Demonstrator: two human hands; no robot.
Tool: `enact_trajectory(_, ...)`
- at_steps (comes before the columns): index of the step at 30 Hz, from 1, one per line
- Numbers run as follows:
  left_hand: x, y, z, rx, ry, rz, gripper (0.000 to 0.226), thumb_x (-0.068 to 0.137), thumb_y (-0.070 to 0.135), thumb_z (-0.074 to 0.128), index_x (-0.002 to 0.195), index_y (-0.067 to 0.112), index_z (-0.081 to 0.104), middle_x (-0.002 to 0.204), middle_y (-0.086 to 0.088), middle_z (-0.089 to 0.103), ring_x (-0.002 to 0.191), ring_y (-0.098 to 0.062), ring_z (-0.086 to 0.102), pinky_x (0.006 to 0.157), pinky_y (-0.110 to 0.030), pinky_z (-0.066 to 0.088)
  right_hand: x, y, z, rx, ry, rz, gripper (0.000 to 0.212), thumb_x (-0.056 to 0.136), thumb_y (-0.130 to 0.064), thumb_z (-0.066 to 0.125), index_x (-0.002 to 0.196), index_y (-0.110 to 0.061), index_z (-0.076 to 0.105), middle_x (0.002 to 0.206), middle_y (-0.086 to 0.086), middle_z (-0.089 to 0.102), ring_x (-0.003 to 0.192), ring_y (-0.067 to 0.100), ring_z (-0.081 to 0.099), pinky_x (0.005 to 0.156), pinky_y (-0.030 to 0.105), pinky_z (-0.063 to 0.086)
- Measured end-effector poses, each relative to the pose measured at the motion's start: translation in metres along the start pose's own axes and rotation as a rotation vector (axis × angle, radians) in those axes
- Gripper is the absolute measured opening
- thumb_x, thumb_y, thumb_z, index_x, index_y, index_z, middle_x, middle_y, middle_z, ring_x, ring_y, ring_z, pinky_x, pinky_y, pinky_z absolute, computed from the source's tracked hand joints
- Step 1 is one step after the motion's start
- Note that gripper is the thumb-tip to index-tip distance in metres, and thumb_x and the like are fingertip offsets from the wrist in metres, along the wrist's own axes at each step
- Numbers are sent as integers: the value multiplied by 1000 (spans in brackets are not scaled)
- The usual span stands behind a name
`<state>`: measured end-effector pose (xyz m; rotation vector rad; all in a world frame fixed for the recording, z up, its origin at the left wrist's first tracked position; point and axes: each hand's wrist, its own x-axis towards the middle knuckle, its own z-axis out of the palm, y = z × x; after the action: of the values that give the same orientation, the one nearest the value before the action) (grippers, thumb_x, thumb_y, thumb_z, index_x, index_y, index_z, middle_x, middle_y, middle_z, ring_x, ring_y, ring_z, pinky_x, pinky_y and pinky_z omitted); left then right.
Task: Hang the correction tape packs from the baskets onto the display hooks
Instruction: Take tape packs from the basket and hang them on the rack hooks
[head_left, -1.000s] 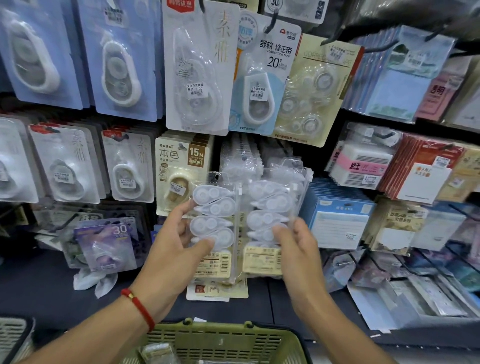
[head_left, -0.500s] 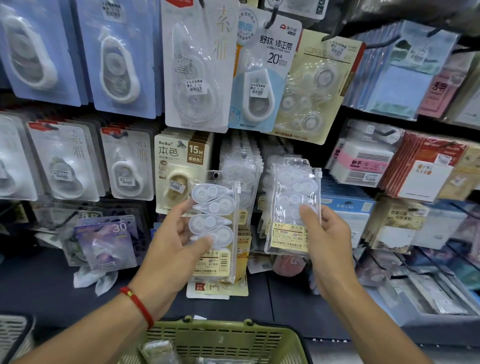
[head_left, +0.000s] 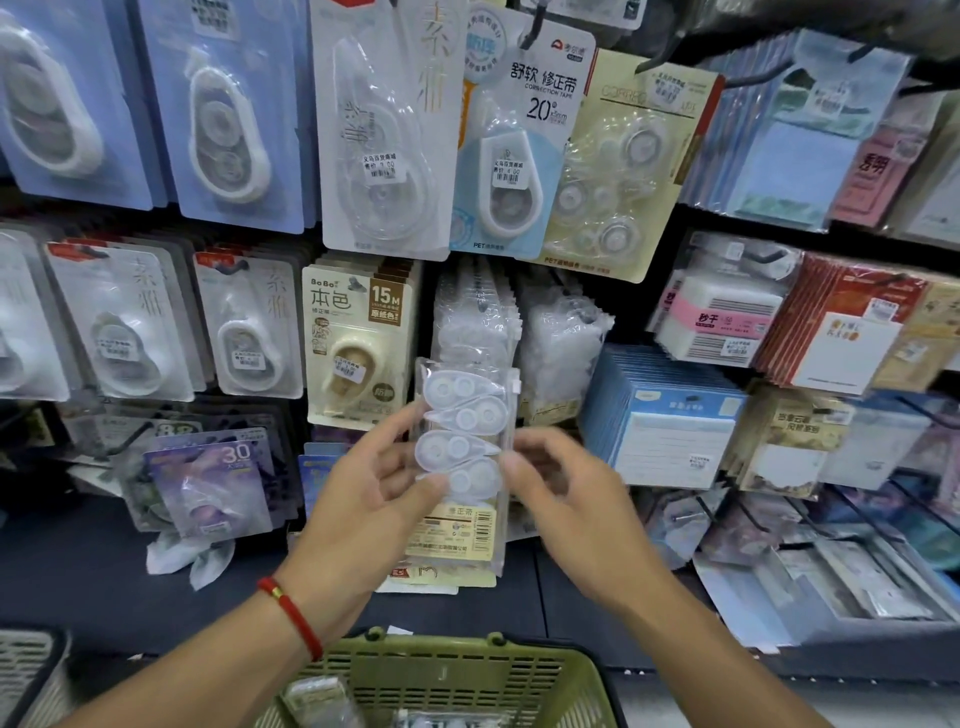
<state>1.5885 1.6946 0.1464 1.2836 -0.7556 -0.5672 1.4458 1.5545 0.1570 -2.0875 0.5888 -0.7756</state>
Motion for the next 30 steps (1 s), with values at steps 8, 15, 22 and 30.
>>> enact_trajectory(8,1,-1,27,77,-98,1,68,92,-9,71,144,31,56,109,-3,74,92,-14,71,92,-38,63,1,5,1,442,279,171,22,90,-55,57,94,-34,62,98,6,78,87,29,76,74,60,59)
enact_trajectory(15,4,-1,53,30,-211,-15,71,94,-19,61,150,25,51,122,-14,64,80,-17,70,79,-25,60,11,8,-21,449,454,142,20,108,-41,56,96,-33,69,92,7,80,81,28,79,65,46,63)
enact_trajectory(22,10,2,53,0,-234,-31,70,95,-16,63,153,22,48,130,-20,64,84,-19,71,79,-25,61,14,5,-26,426,460,162,23,106,-42,59,105,-22,71,92,9,80,86,37,77,74,56,61)
enact_trajectory(30,23,-1,36,573,-166,194,64,95,2,68,153,27,53,131,19,61,111,10,57,105,-8,43,15,19,-35,-359,541,-117,45,100,-12,66,143,-15,53,134,1,56,116,12,57,98,30,49)
